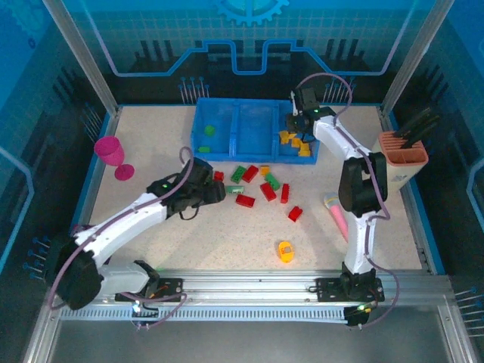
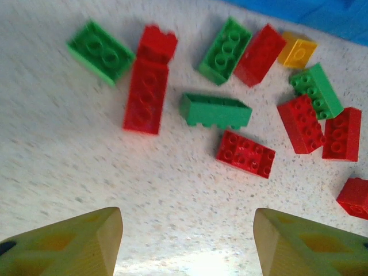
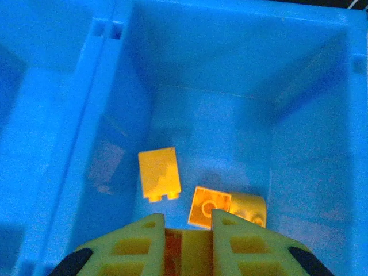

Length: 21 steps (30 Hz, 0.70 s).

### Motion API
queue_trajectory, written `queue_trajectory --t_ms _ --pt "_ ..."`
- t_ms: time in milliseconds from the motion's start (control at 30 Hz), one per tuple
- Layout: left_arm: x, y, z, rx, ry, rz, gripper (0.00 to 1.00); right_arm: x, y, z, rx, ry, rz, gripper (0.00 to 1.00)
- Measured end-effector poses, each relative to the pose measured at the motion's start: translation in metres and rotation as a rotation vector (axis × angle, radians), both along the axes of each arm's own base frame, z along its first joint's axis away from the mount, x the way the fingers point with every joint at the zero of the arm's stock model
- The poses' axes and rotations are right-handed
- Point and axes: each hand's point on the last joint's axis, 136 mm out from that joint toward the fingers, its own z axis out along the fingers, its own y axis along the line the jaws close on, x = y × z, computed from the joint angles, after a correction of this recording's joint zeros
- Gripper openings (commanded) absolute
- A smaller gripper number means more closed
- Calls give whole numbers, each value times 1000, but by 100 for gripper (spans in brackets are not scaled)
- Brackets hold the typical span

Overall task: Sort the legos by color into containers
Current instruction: Place the lego in the container.

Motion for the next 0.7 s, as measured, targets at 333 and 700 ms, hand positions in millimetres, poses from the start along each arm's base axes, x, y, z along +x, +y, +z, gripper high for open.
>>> queue_trajectory --t_ms 333,700 --pt "4 -70 -58 -150 192 122 66 17 4 -14 -15 -11 29 52" --pt "34 -109 -70 -201 247 226 68 -8 11 9 47 -65 85 55"
